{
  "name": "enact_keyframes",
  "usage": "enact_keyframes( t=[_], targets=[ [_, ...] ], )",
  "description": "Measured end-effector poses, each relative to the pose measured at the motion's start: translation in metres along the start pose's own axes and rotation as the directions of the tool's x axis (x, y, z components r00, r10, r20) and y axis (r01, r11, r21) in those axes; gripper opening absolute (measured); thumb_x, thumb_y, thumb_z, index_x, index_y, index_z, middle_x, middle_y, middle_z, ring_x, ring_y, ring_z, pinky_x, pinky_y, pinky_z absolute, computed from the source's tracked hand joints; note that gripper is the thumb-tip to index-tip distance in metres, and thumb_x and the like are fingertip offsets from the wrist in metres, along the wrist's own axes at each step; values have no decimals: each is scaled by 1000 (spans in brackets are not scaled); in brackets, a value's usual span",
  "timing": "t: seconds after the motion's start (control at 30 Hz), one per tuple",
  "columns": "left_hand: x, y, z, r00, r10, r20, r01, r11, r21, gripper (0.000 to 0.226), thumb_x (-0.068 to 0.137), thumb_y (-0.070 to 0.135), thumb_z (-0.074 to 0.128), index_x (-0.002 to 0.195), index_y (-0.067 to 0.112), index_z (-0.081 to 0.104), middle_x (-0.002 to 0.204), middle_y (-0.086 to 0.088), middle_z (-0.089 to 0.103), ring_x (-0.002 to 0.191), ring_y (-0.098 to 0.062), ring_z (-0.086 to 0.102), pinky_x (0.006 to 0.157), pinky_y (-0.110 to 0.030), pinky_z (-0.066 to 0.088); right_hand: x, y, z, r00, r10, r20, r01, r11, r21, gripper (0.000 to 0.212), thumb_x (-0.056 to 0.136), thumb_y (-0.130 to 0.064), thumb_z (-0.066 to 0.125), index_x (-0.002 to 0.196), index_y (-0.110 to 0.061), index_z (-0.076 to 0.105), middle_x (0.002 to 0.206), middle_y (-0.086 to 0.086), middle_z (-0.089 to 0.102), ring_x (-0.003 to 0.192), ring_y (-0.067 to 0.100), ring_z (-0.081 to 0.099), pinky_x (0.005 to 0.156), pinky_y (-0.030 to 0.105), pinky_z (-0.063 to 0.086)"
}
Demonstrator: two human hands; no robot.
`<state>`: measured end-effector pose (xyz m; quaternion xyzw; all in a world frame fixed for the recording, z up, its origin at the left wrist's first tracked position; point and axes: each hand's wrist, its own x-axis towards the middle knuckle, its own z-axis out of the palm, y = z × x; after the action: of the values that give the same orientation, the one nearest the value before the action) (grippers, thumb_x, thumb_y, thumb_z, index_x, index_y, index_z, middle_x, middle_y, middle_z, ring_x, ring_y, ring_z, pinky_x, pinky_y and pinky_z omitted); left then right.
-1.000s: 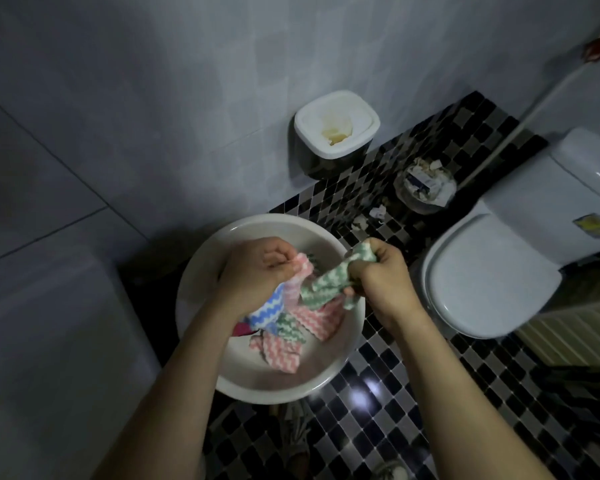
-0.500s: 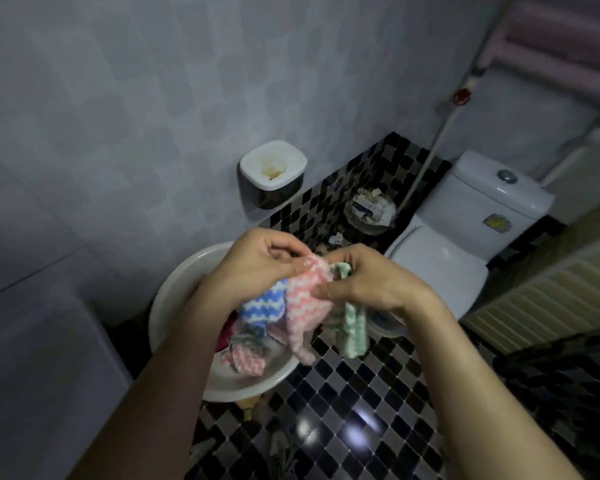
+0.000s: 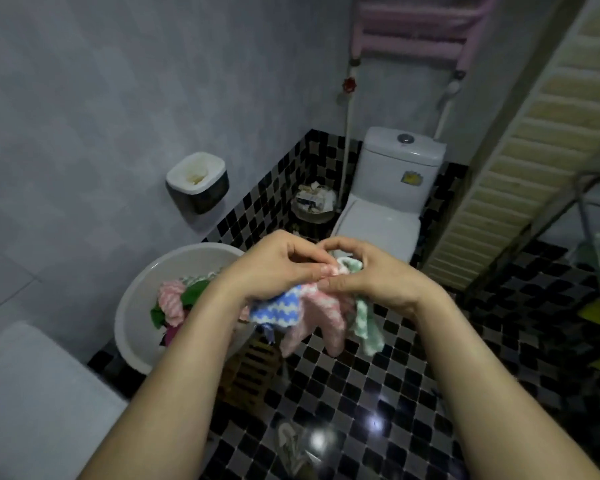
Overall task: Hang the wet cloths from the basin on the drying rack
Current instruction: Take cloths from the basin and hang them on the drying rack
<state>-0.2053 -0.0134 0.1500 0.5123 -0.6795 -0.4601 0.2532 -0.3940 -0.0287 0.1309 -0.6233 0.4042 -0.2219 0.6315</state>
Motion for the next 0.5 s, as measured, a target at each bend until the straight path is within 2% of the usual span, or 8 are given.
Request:
enact_keyframes(
  t=[0.03, 0.13, 0.2, 0.27, 0.33, 0.4, 0.43, 0.5],
  targets=[
    [-3, 5, 7, 1000, 10, 1, -10, 1000, 9, 13, 82, 17, 74, 88, 29, 77, 84, 10, 76, 85, -6, 70, 81, -23, 54, -9, 1, 0, 999, -8, -31, 5, 995, -97, 24, 81, -10, 75, 103, -15, 67, 96, 9, 72, 85, 21, 69, 81, 36, 56],
    [-13, 19, 28, 999, 18, -30, -13, 988, 155, 3, 78, 29, 77, 80, 28, 77, 74, 5, 73, 72, -15, 67, 71, -37, 54, -50, 5, -5, 975, -13, -220, -57, 948, -313, 2, 85, -17, 72, 84, -16, 73, 71, 5, 70, 64, 15, 64, 69, 35, 54],
    [-20, 25, 38, 1000, -5, 1, 4, 963, 269, 8, 75, 34, 79, 75, 27, 74, 69, 9, 71, 67, -9, 64, 70, -34, 53, -76, 6, -9, 949, -37, -313, -120, 876, -468, 7, 87, -18, 69, 82, -18, 74, 74, 2, 72, 67, 18, 66, 68, 37, 56],
    [-29, 29, 51, 995, -25, 101, -13, 934, 356, 13, 74, 38, 79, 71, 28, 72, 69, 14, 69, 68, -4, 63, 68, -29, 51, -105, 5, -10, 912, -73, -404, -175, 821, -543, 11, 89, -17, 65, 86, -17, 76, 83, 2, 73, 81, 20, 68, 76, 39, 56],
    [-35, 29, 61, 986, -37, 162, -34, 910, 414, 9, 78, 35, 76, 74, 31, 69, 73, 15, 69, 74, -4, 64, 69, -28, 50, -128, 4, -9, 842, -125, -524, -226, 800, -555, 15, 90, -17, 62, 92, -21, 76, 90, -3, 72, 87, 15, 66, 81, 37, 54],
    [-40, 27, 66, 990, -12, 138, -45, 914, 402, 5, 85, 29, 70, 80, 27, 69, 81, 9, 69, 80, -10, 64, 76, -33, 53, -149, 3, -8, 780, -122, -614, -267, 822, -503, 20, 90, -16, 60, 98, -24, 76, 89, -9, 72, 85, 9, 65, 79, 34, 54],
    [-43, 28, 72, 992, 31, 120, -72, 931, 359, 6, 87, 27, 67, 82, 24, 70, 83, 4, 70, 82, -13, 65, 79, -36, 54, -164, 3, -7, 750, -106, -653, -279, 845, -457, 22, 90, -15, 59, 99, -25, 77, 85, -9, 73, 80, 9, 66, 76, 34, 55],
    [-46, 31, 82, 993, 111, 48, -119, 969, 218, 9, 90, 22, 64, 88, 17, 72, 86, -2, 71, 84, -16, 65, 80, -36, 53, -190, 8, -3, 710, -51, -702, -227, 927, -297, 22, 91, -13, 57, 96, -23, 77, 80, 4, 75, 72, 18, 68, 71, 37, 56]
  ],
)
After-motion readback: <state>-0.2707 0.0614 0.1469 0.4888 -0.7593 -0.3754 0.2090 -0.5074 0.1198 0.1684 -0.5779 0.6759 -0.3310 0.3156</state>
